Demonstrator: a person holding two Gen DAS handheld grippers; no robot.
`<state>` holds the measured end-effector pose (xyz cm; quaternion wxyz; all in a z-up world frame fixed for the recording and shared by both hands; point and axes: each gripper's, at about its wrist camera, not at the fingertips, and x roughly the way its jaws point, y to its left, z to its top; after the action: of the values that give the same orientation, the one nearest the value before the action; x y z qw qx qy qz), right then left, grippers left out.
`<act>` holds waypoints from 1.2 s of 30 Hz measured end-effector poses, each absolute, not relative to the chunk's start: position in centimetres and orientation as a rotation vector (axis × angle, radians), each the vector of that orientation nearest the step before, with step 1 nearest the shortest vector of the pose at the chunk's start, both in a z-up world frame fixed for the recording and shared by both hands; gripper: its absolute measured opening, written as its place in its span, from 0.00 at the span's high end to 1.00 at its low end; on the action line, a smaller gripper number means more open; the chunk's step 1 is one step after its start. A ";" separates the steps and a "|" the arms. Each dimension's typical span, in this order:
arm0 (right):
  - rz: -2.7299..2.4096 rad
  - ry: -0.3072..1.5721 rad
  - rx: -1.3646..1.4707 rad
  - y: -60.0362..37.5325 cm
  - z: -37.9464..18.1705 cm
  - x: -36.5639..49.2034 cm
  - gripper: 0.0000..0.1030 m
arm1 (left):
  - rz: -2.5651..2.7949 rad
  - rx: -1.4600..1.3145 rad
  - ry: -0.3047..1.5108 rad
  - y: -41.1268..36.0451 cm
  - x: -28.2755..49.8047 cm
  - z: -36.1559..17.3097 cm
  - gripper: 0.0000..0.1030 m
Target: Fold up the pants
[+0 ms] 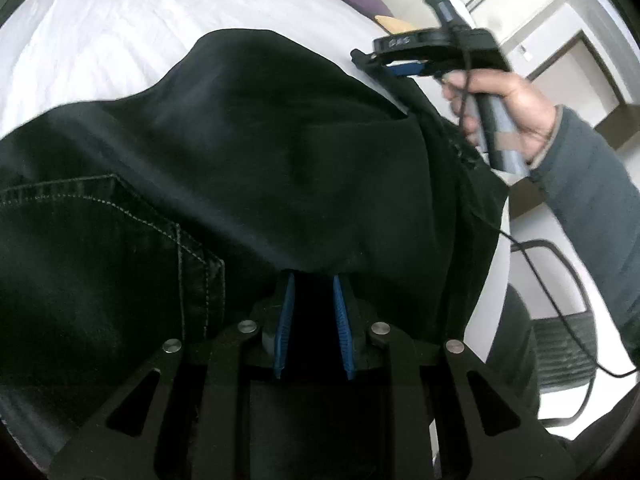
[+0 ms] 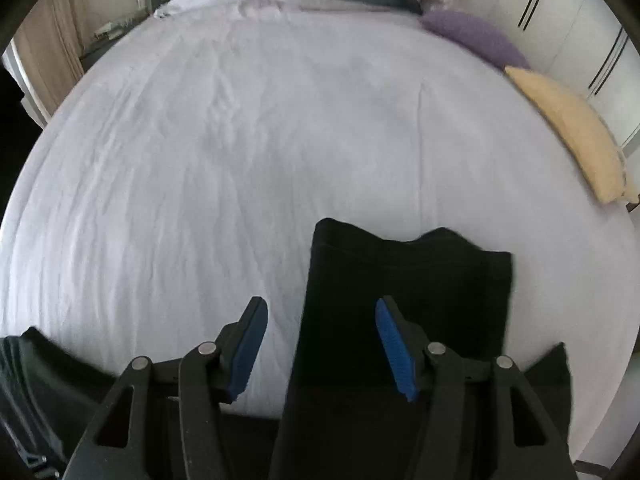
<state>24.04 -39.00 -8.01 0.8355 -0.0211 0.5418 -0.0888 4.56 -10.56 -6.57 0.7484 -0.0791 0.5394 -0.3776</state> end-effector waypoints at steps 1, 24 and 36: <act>-0.199 1.161 -0.063 -39.0 -8.6 24.6 0.42 | -0.832 -0.198 1.185 -10.0 4.6 -6.7 0.81; -0.273 0.797 0.377 -50.3 -1.8 14.3 0.96 | -0.861 -0.378 1.188 -8.4 5.5 -7.8 0.82; -0.531 0.554 0.959 -61.2 -8.3 -5.7 0.96 | -0.779 -0.409 1.219 -8.5 5.5 -7.3 0.82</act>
<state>-5.65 -61.20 -8.26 0.8172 0.4501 0.2600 -0.2491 5.52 -8.50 -7.26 0.7306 -0.1857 0.5535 -0.3540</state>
